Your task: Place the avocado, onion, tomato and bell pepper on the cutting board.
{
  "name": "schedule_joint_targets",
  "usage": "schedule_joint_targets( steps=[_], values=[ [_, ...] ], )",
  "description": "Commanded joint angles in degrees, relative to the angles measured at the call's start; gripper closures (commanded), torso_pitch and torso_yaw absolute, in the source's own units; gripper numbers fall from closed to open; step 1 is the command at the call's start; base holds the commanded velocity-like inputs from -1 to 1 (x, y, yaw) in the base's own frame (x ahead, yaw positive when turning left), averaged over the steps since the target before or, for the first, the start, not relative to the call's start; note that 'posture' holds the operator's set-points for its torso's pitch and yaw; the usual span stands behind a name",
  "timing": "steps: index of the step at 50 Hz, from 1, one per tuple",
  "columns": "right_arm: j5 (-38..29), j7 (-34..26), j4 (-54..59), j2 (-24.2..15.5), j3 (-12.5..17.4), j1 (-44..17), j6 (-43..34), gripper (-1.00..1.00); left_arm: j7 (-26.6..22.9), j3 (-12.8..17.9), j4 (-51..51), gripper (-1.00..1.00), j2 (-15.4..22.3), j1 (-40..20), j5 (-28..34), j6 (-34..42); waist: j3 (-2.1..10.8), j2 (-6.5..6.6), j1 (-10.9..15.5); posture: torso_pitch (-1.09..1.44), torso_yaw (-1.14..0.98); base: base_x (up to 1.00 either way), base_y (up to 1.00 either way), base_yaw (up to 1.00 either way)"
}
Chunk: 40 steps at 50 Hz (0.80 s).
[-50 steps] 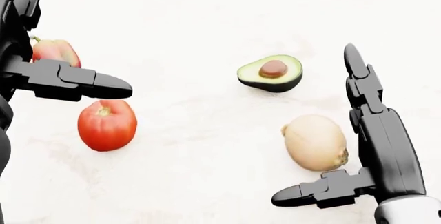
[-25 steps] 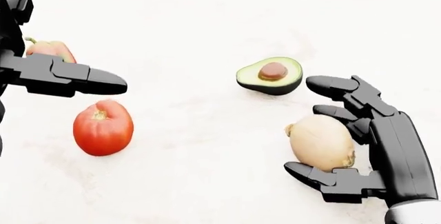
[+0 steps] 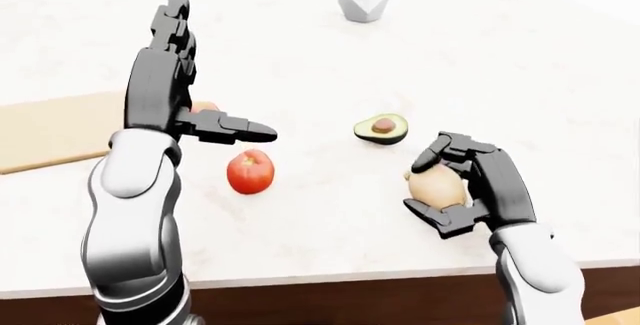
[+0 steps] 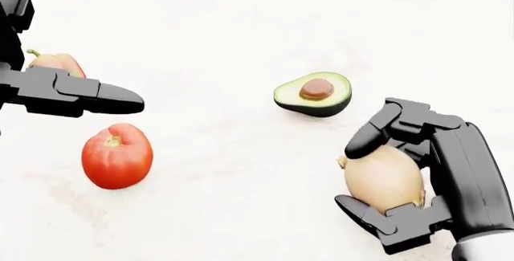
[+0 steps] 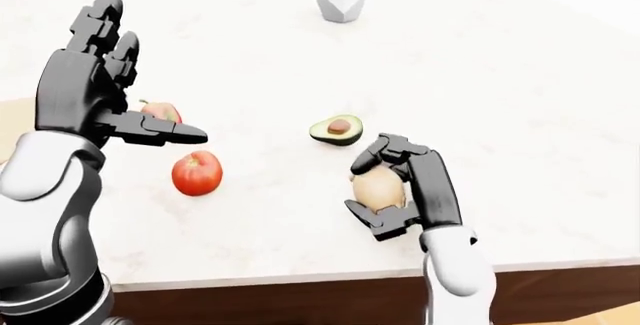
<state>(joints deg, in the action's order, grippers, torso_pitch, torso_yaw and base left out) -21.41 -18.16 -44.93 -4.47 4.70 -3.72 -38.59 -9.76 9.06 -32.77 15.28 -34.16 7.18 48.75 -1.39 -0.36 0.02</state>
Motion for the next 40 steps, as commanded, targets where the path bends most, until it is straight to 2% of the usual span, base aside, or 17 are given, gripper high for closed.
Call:
schedule_joint_targets(
  steps=[1, 4, 7, 9, 11, 13, 16, 17, 19, 21, 22, 26, 28, 31, 36, 38, 40],
  values=[
    [-0.4, -0.2, -3.2, -0.5, 0.3, -1.8, 0.0, 1.00, 0.3, 0.4, -1.5, -1.00, 0.6, -1.7, 0.3, -1.5, 1.16, 0.04, 0.0, 0.00, 0.00, 0.00, 0.00, 0.00],
    [-0.7, -0.9, -5.6, -0.9, 0.6, -4.8, -3.8, 1.00, 0.0, -0.1, -1.1, -1.00, 0.7, -3.7, 0.3, -0.5, 1.15, 0.03, 0.0, 0.00, 0.00, 0.00, 0.00, 0.00],
    [0.4, -0.3, -6.4, -0.4, 0.6, -5.7, -4.1, 1.00, -0.6, -1.3, 0.4, -1.00, 0.6, -5.4, 0.9, -0.9, 1.01, -0.02, 0.0, 0.00, 0.00, 0.00, 0.00, 0.00],
    [0.2, -0.5, -8.5, -1.1, 0.9, -8.3, -8.0, 1.00, -1.2, -2.0, 2.5, -1.00, 0.3, -7.5, 1.0, -1.6, 0.96, -0.08, 0.1, 0.00, 0.00, 0.00, 0.00, 0.00],
    [0.8, 0.5, -8.4, -1.1, 1.2, -8.7, -7.8, 1.00, -1.5, -2.3, 4.7, -1.00, 0.3, -9.2, 1.4, -2.5, 0.97, -0.14, 0.1, 0.00, 0.00, 0.00, 0.00, 0.00],
    [1.0, 0.6, -10.1, -2.1, 2.1, -10.9, -11.2, 1.00, -2.0, -3.0, 8.6, -1.00, -0.1, -12.1, 1.6, -4.3, 0.86, -0.16, 0.2, 0.00, 0.00, 0.00, 0.00, 0.00],
    [2.9, 3.7, -10.6, -1.0, 3.8, -11.7, -12.0, 1.00, -3.0, -4.5, 15.3, -1.00, -1.3, -16.3, 1.8, -7.7, 0.84, -0.36, 0.3, 0.00, 0.00, 0.00, 0.00, 0.00],
    [3.9, 5.4, -12.1, -0.3, 5.6, -14.4, -16.2, 1.00, -3.3, -5.0, 18.2, -1.00, -1.6, -17.8, 2.1, -9.2, 0.84, -0.41, 0.4, 0.00, 0.00, 0.00, 0.00, 0.00],
    [6.2, 6.6, -13.5, -1.5, 6.5, -16.3, -19.6, 1.00, -3.7, -5.8, 23.4, -1.00, -3.8, -22.1, 1.3, -10.3, 0.87, -0.56, 0.5, 0.00, 0.00, 0.00, 0.00, 0.00],
    [9.0, 8.0, -13.3, -1.3, 7.3, -15.2, -17.9, 1.00, -3.5, -5.6, 27.9, -1.00, -5.3, -25.6, -0.2, -11.7, 0.79, -0.77, 0.7, 0.00, 0.00, 0.00, 0.00, 0.00],
    [10.3, 9.3, -13.3, -0.8, 8.1, -15.2, -18.0, 1.00, -4.2, -6.7, 30.3, -1.00, -4.8, -26.7, 0.5, -12.4, 0.70, -0.83, 0.8, 0.00, 0.00, 0.00, 0.00, 0.00],
    [15.2, 12.7, -14.0, -1.5, 10.2, -16.2, -18.2, 1.00, -4.5, -7.1, 46.4, -1.00, -6.7, -33.4, 0.2, -20.6, 0.73, -1.23, 0.8, 0.00, 0.00, 0.00, 0.00, 0.00],
    [17.0, 13.9, -13.3, -1.8, 9.7, -14.3, -16.1, 1.00, -4.7, -7.3, 53.9, -1.00, -7.2, -37.2, 0.3, -24.1, 0.83, -1.32, 0.8, 0.00, 0.00, 0.00, 0.00, 0.00],
    [19.3, 15.2, -13.3, -2.9, 9.7, -15.7, -17.7, 1.00, -5.2, -8.0, 62.0, -1.00, -7.5, -41.4, 1.4, -27.6, 0.97, -1.44, 0.8, 0.00, 0.00, 0.00, 0.00, 0.00],
    [20.5, 16.8, -11.2, -3.3, 8.4, -12.0, -12.2, 1.00, -5.0, -7.4, 78.1, -1.00, -9.1, -49.7, 1.0, -36.0, 0.98, -1.79, 0.7, 0.00, 0.00, 0.00, 0.00, 0.00],
    [21.3, 16.9, -12.0, -3.9, 9.1, -13.3, -14.3, 1.00, -5.3, -7.4, 85.3, -1.00, -10.0, -52.9, 0.8, -39.9, 1.07, -2.01, 0.8, 0.00, 0.00, 0.00, 0.00, 0.00],
    [21.3, 16.9, -11.3, -3.6, 8.8, -10.6, -11.0, 1.00, -5.2, -7.2, 89.4, -1.00, -10.5, -54.7, 0.8, -41.9, 1.11, -2.23, 0.8, 0.00, 0.00, 0.00, 0.00, 0.00]
  ],
)
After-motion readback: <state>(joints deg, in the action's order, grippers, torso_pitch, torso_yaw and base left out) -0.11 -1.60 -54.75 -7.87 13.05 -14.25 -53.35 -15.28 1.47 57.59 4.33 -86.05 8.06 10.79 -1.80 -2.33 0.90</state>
